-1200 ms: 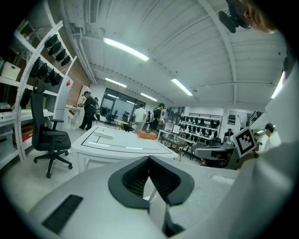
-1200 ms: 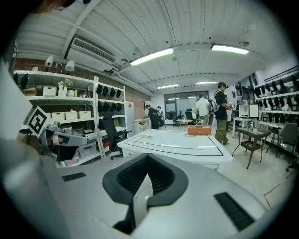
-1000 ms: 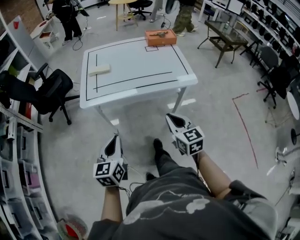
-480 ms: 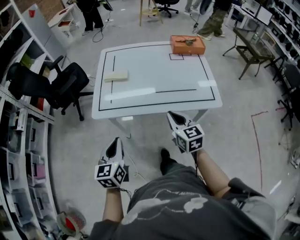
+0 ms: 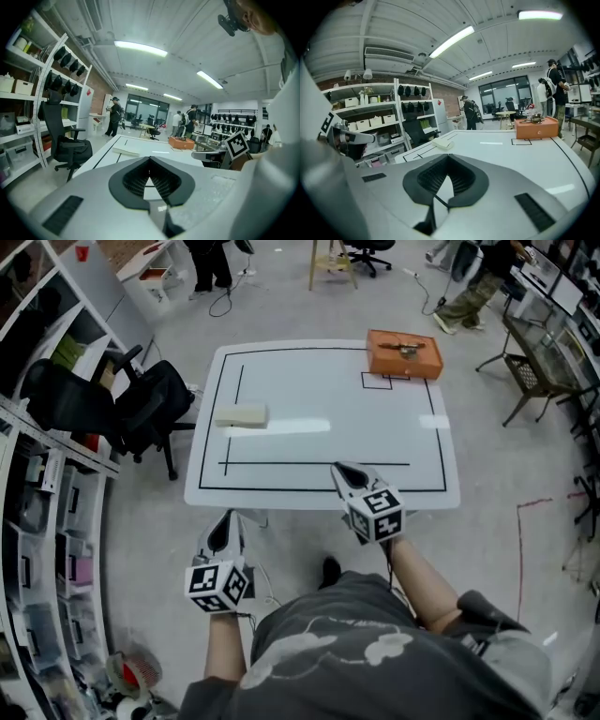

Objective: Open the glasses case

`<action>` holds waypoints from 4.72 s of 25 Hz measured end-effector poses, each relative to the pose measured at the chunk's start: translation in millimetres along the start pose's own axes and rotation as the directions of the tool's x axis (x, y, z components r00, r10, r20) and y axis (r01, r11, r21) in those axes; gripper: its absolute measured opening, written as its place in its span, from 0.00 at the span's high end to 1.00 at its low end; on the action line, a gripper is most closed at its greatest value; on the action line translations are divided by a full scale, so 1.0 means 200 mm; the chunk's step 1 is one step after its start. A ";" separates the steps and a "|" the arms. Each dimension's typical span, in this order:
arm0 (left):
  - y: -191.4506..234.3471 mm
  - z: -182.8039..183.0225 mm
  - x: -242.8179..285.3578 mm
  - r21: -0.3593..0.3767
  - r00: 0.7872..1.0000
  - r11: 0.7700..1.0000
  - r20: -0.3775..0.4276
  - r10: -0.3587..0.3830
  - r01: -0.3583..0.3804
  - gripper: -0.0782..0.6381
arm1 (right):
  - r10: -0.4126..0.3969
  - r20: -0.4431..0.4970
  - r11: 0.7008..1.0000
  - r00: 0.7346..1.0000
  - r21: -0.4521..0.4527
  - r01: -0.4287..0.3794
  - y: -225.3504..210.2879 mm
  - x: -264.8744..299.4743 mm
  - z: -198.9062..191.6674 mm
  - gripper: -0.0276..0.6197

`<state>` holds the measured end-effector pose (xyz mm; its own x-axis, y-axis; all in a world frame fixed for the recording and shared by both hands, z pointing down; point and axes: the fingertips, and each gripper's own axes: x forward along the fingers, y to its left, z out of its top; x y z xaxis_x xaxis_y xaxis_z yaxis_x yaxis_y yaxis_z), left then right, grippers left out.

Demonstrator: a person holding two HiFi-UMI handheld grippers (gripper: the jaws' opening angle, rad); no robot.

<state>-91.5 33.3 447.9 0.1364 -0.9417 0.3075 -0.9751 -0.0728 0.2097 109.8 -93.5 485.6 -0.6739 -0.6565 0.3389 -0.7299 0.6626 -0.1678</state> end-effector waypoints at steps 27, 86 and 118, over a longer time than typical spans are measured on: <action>0.63 0.07 0.84 0.018 0.984 0.999 -0.178 -0.024 0.028 0.89 | 0.102 -0.195 0.979 0.976 -0.156 -0.134 0.02 0.92 0.08 0.84; 1.04 -0.16 1.49 0.093 0.879 0.987 -0.472 -0.071 0.130 0.89 | 0.117 -0.509 0.864 0.853 -0.372 -0.341 0.13 1.58 -0.08 0.52; 1.04 -0.17 1.50 0.098 0.877 0.987 -0.476 -0.068 0.130 0.89 | 0.028 -0.406 0.900 0.913 -0.387 -0.200 -0.06 1.72 0.11 0.82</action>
<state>-247.6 -252.5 614.3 0.2693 -0.6646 0.6969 -0.9615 -0.2260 0.1561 -116.2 -334.6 583.8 -0.5893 -0.4346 0.6811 -0.4780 0.8672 0.1398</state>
